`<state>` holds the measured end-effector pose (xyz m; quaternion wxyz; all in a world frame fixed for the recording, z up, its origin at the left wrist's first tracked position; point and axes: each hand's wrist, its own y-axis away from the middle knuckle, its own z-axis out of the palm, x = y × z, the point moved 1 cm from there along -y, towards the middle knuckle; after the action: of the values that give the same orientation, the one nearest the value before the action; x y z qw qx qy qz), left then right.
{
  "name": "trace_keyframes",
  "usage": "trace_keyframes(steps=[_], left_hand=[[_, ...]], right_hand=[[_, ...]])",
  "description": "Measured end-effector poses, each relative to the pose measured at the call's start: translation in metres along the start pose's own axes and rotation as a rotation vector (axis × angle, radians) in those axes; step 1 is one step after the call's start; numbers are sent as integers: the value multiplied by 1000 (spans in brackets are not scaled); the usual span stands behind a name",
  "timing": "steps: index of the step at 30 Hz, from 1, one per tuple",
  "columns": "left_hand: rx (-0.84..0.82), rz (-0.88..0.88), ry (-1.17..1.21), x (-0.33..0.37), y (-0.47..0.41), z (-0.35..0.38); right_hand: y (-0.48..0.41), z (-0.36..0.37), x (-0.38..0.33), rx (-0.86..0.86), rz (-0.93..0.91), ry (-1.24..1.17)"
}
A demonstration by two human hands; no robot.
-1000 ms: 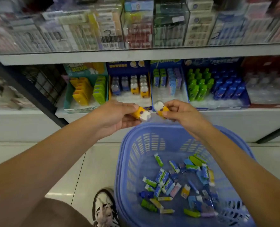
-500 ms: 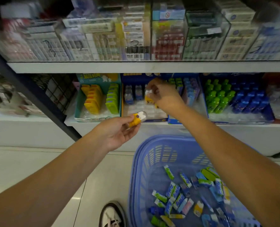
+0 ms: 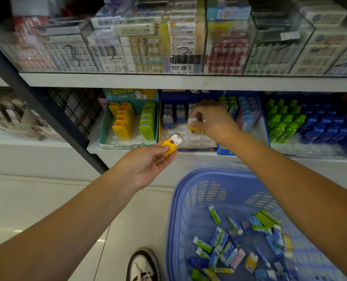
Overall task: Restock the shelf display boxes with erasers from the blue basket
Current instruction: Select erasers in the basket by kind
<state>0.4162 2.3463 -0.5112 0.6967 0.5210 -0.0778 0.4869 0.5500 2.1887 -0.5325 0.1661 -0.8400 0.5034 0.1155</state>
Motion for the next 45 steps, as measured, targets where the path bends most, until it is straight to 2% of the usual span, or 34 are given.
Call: trace_keyframes(steps=[5, 9, 14, 16, 18, 20, 21, 23, 27, 30, 31, 34, 36, 40, 45], left_hand=[[-23, 4, -4, -3, -2, 5], [-17, 10, -42, -5, -4, 4], [15, 28, -126, -10, -2, 6], [-8, 41, -130, -12, -4, 10], [-27, 72, -111, -13, -6, 13], [-69, 106, -96, -14, -9, 17], [-100, 113, -89, -14, -10, 20], [-149, 122, -62, -13, -11, 26], [-177, 176, -81, -12, -15, 34], [-132, 253, -272, -14, -21, 37], [-84, 310, -466, -15, -24, 36], [40, 578, -1439, -21, -32, 26], [-8, 639, -1804, -29, -35, 18], [-61, 592, -1931, -32, -42, 10], [-83, 595, -1933, -26, -47, 11]], right_hand=[[4, 0, 5, -5, 42, -100], [6, 1, 5, 33, -53, 58], [7, -5, 2, -25, -33, 121], [21, -8, 1, 54, -34, -53], [39, -12, -5, 53, 49, -453], [58, -15, -12, -152, 124, -890], [65, -16, -12, -233, 111, -1005], [72, -21, -10, -260, 48, -1075], [72, -34, -4, -105, 157, -1190], [65, -37, 3, -44, 175, -1074], [62, -38, 6, 15, 174, -950], [53, -37, 16, 161, 119, -434], [49, -31, 20, 116, 81, -265], [46, -18, 23, -16, 6, -63], [43, -10, 21, -52, -16, 23]])
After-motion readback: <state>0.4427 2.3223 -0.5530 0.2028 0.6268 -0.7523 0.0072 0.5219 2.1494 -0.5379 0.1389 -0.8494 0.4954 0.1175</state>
